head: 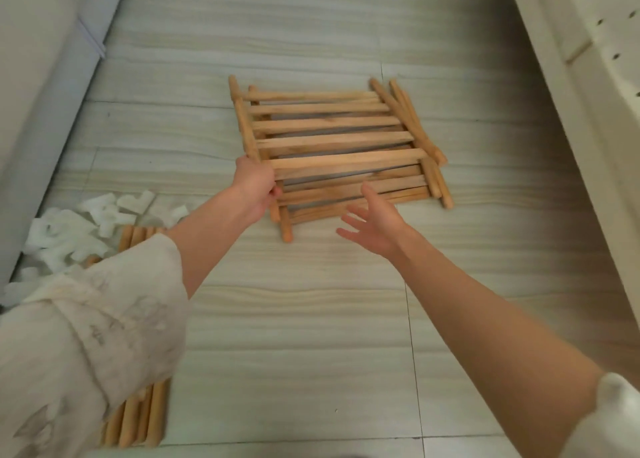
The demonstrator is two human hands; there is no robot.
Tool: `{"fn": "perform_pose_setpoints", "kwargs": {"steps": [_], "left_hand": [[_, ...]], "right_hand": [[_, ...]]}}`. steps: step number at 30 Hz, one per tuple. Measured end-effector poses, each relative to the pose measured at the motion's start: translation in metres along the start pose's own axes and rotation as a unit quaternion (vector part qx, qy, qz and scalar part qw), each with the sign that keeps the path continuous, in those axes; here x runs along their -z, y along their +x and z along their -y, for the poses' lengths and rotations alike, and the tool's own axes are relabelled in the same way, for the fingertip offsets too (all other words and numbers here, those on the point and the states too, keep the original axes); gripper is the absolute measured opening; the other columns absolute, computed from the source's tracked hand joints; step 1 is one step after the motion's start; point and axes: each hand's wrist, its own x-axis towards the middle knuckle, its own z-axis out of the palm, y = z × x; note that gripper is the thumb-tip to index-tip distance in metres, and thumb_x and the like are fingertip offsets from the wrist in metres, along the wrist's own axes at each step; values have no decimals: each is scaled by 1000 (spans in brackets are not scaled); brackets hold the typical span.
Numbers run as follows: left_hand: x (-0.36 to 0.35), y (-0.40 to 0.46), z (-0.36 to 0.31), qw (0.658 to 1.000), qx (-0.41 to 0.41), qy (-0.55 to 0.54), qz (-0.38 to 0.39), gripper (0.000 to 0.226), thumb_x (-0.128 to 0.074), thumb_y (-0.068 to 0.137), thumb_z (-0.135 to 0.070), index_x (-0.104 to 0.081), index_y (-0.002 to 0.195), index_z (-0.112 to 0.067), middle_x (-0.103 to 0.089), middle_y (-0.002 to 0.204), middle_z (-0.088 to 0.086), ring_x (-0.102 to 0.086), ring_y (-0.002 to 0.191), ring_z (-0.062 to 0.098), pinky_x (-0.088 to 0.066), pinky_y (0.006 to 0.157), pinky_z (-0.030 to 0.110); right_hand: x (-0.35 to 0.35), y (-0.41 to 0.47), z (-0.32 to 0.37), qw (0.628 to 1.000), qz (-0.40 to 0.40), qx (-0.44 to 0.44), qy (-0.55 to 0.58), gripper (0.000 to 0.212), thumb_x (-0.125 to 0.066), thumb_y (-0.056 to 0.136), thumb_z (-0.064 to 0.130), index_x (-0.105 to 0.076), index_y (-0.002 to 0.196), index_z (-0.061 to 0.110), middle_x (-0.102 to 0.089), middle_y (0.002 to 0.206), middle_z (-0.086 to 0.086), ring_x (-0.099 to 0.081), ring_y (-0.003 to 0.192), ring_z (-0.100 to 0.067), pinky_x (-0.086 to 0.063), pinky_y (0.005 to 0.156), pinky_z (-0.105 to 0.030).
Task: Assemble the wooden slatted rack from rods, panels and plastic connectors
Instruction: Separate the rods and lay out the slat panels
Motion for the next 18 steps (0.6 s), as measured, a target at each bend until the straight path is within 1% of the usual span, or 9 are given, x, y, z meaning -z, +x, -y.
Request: {"fn": "perform_pose_setpoints", "kwargs": {"steps": [2,5,7,9,11,13,14,16,18], "left_hand": [[6,-20,0,1000,-4,-23,4,40,-26,90,10,-38,122,-10,-37,74,1,-30,54,12,-33,38,18],[14,-51,2,997,-75,-1,37,48,-28,96,5,-28,139,-18,-40,77,-3,-33,56,10,-35,48,22],[16,-72,-3,991,-126,-2,51,47,-31,97,2,-24,140,-17,-39,80,-3,-34,57,10,-35,47,20],[21,-93,-12,986,-155,-20,60,45,-32,98,2,-24,138,-17,-36,79,-2,-33,57,10,-35,47,20],[37,-116,-15,985,-141,-57,84,44,-32,98,2,-26,133,-23,-35,75,-2,-31,56,10,-33,52,23],[57,-140,-7,985,-96,-73,125,44,-33,98,5,-28,128,-28,-36,71,1,-30,55,11,-31,55,25],[67,-151,-1,986,-73,-61,136,44,-35,97,6,-30,126,-27,-38,70,2,-31,55,11,-31,55,26],[89,-168,19,990,-20,-34,138,39,-38,96,6,-36,122,-23,-42,70,3,-35,57,12,-33,56,26],[105,-180,44,988,27,1,155,31,-42,96,4,-44,119,-16,-46,72,4,-38,59,12,-34,57,24]], "right_hand": [[-4,-9,8,993,50,-2,105,66,-41,100,36,-6,151,13,-17,155,-15,-21,142,-32,-27,111,-54],[-17,-12,17,961,93,-17,261,68,-42,99,36,-4,151,13,-14,154,-22,-19,142,-36,-26,111,-52],[-28,-22,16,946,76,-36,314,64,-42,99,35,-15,148,5,-30,146,-23,-30,138,-34,-29,110,-46],[-31,-36,13,946,56,-23,318,51,-37,101,31,-31,139,-2,-50,120,-17,-38,134,-26,-32,108,-40],[-33,-62,12,940,49,-8,337,32,-37,102,24,-46,118,-3,-53,95,-14,-45,129,-22,-39,101,-38],[-30,-92,13,950,28,-1,310,20,-41,101,18,-48,94,1,-53,89,-13,-51,122,-22,-43,89,-38],[-26,-107,9,960,10,3,281,18,-42,100,16,-48,89,3,-54,88,-12,-53,115,-24,-44,86,-39],[-14,-136,-10,976,-1,12,220,15,-42,100,12,-49,89,6,-55,88,-12,-55,101,-26,-45,86,-40],[2,-158,-39,987,13,23,160,16,-41,100,7,-51,87,6,-54,89,-12,-57,89,-26,-47,87,-40]]}}
